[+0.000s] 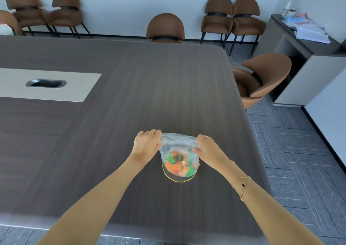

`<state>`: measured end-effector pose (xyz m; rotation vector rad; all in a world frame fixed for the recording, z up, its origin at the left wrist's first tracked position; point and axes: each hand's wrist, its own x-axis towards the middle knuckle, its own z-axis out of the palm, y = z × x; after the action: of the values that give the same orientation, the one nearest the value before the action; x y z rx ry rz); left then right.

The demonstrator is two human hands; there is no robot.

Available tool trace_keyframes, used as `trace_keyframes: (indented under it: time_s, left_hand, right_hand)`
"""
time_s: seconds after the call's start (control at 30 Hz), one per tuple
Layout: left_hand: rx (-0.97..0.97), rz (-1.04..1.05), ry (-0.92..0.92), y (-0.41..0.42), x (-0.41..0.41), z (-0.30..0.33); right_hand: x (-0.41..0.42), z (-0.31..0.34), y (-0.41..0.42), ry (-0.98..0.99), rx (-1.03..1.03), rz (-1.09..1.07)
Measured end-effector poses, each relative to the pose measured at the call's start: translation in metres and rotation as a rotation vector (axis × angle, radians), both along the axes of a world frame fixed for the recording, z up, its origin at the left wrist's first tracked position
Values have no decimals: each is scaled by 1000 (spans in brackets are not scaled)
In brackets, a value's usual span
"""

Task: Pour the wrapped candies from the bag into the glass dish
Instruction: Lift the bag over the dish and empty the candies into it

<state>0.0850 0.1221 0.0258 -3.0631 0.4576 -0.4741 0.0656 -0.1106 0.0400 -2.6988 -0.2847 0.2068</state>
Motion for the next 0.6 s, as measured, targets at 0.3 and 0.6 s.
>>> trace_keyframes:
  time_s: [0.3, 0.6]
  left_hand:
    - [2, 29, -14, -4, 10, -2]
    - [-67, 4, -104, -2, 27, 20]
  right_hand:
    - [7, 2, -3, 7, 15, -10]
    - [26, 25, -2, -89, 36, -13]
